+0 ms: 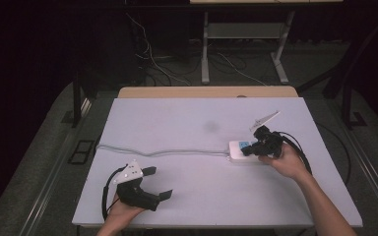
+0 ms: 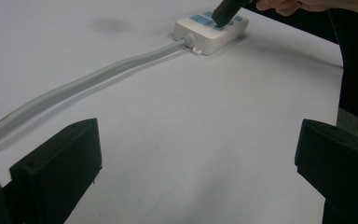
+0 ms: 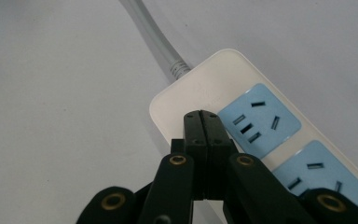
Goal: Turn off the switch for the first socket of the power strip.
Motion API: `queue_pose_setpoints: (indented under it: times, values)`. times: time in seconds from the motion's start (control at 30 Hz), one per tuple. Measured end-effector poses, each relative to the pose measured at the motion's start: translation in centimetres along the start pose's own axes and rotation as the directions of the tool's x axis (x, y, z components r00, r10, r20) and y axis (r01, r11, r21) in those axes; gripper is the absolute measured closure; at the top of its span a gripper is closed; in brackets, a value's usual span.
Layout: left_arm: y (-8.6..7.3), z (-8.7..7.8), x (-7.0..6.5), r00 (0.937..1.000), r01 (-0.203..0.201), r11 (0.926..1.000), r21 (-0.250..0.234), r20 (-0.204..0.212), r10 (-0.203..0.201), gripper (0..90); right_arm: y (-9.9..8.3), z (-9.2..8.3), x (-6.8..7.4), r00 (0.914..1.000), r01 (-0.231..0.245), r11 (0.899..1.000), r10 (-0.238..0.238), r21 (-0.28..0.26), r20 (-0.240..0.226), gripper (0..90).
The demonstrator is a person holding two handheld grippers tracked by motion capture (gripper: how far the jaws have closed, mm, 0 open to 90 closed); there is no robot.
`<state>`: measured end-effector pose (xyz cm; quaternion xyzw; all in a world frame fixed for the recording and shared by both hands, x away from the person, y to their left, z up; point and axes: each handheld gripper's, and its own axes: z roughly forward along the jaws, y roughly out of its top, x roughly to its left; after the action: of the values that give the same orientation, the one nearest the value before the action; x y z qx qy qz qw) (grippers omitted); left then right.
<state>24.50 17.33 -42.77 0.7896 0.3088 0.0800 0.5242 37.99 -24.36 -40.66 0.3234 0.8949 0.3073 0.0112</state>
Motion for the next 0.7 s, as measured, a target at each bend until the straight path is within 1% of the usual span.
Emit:
queue_pose_setpoints:
  times: [0.17, 0.33, 0.43, 0.67, 0.7]
  values:
    - [0.0, 0.0, 0.1, 1.0000, 0.002, 1.0000, -0.001, -0.002, -0.002, 0.0, -0.1, -0.9, -0.1, 1.0000, -0.008, 0.999, 0.008, -0.031, -0.001, 90.0]
    - [0.0, 0.0, 0.0, 1.0000, 0.000, 1.0000, 0.001, -0.001, 0.000, 0.0, -0.4, -1.8, -0.2, 0.9998, -0.020, 0.999, 0.020, -0.049, 0.002, 90.0]
    - [0.0, 0.0, -0.1, 1.0000, 0.000, 1.0000, 0.000, -0.001, 0.000, 0.0, -0.5, -2.1, -0.2, 0.9995, -0.030, 0.998, 0.031, -0.050, 0.004, 90.0]
    - [0.0, 0.0, -0.1, 1.0000, 0.000, 1.0000, -0.002, 0.002, 0.000, 0.0, -1.0, -3.9, 0.0, 0.9984, -0.055, 0.995, 0.056, -0.085, 0.012, 89.7]
    - [0.0, 0.0, -0.1, 1.0000, 0.000, 1.0000, -0.002, 0.002, 0.000, 0.0, -1.0, -3.9, 0.0, 0.9984, -0.055, 0.995, 0.056, -0.085, 0.012, 89.7]
